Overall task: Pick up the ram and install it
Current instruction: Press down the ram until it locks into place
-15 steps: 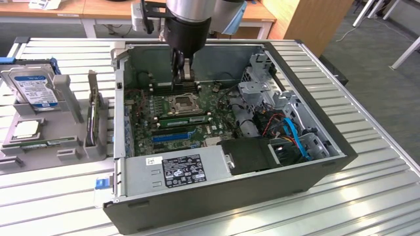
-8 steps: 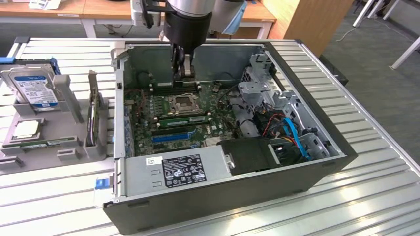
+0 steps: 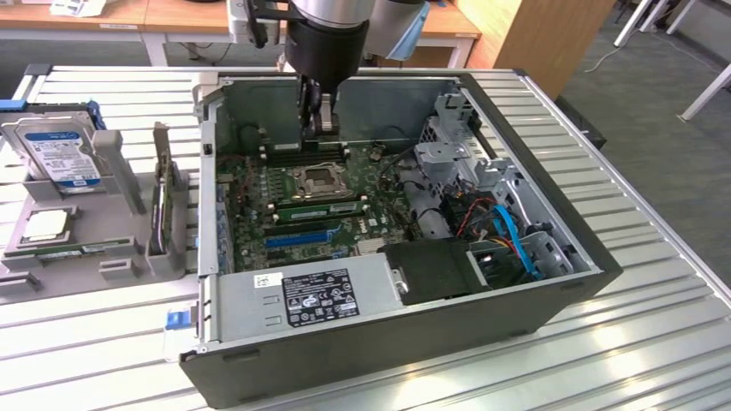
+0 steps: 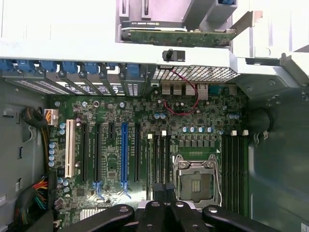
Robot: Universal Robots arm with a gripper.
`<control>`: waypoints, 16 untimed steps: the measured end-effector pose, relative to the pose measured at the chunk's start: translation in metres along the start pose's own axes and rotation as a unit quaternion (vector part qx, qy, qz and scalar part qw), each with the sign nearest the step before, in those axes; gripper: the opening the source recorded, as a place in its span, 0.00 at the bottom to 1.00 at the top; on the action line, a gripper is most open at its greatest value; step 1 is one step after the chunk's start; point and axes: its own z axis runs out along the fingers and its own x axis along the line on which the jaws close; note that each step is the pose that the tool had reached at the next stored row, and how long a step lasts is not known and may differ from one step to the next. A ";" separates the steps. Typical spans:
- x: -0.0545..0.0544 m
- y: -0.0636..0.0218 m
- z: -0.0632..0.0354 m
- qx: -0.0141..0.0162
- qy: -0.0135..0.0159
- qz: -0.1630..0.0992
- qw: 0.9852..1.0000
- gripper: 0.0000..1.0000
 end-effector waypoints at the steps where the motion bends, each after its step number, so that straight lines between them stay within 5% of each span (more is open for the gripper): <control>1: 0.000 -0.0005 -0.0001 0.000 0.000 0.000 1.000 0.10; 16: 0.000 -0.0168 -0.0010 0.000 0.000 0.000 1.000 0.10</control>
